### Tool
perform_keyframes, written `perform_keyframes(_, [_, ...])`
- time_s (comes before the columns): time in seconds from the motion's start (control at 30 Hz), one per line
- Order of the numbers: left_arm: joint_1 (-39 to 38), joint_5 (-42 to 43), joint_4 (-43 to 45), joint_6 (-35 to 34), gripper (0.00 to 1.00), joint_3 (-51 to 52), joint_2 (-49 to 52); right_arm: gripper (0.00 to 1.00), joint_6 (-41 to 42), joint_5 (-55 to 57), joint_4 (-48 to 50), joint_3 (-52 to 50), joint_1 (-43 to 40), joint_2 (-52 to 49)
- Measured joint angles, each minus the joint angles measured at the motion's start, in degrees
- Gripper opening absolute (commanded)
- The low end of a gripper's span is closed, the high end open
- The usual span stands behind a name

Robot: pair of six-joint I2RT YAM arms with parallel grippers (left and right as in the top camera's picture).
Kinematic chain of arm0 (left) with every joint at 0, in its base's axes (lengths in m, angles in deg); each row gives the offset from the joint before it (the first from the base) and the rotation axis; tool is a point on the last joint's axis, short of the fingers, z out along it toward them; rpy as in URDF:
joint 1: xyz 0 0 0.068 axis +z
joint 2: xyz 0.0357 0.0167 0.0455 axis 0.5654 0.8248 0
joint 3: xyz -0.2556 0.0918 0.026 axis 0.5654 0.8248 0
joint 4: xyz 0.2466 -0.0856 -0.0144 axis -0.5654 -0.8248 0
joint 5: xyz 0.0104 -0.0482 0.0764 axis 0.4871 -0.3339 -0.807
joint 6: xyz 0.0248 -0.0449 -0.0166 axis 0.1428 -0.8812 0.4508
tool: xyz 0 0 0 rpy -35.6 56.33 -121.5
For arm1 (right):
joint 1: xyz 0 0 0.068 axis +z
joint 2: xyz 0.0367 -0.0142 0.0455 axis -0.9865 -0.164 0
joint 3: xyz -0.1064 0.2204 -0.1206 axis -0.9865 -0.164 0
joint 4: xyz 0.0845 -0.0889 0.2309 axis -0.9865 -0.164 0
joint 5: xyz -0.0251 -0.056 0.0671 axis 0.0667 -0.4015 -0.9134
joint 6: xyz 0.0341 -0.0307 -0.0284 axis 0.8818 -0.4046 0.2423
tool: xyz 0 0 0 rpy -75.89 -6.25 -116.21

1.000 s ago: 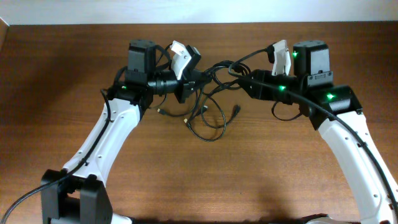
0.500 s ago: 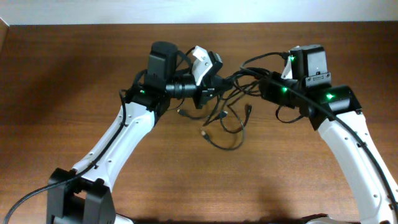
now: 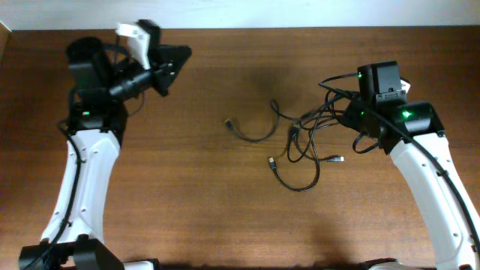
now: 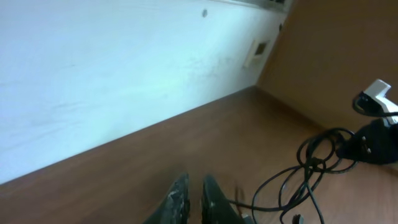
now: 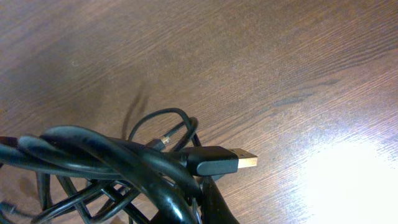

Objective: Untangle cables

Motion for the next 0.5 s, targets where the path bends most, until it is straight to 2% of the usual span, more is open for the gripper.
perform_keyframes(0.1, [0.8,3.2,-7.4,-0.4,0.64,-0.2,-0.2,0.04,-0.5,-2.4,2.9,0.0,0.3,0.0])
perform_keyframes(0.13, [-0.2,3.7,-8.1,0.1,0.66,-0.2,-0.2,0.04,-0.9,-3.8,3.6,0.0,0.5,0.0])
perform_keyframes(0.27, [-9.1,5.1,-8.6,3.3,0.66,-0.2,0.1,0.04,-8.2,-17.9,9.0,0.0,0.9,0.0])
perform_keyframes(0.37, [-14.1,3.4,-8.6,4.2,0.65,-0.3,3.1,0.04,-11.4,-24.5,10.3,0.0,0.9,0.0])
perform_keyframes(0.5, [-18.4,-1.4,-9.9,5.2,0.52,-0.3,11.4,0.04,-12.8,-29.8,11.3,0.0,0.9,0.0])
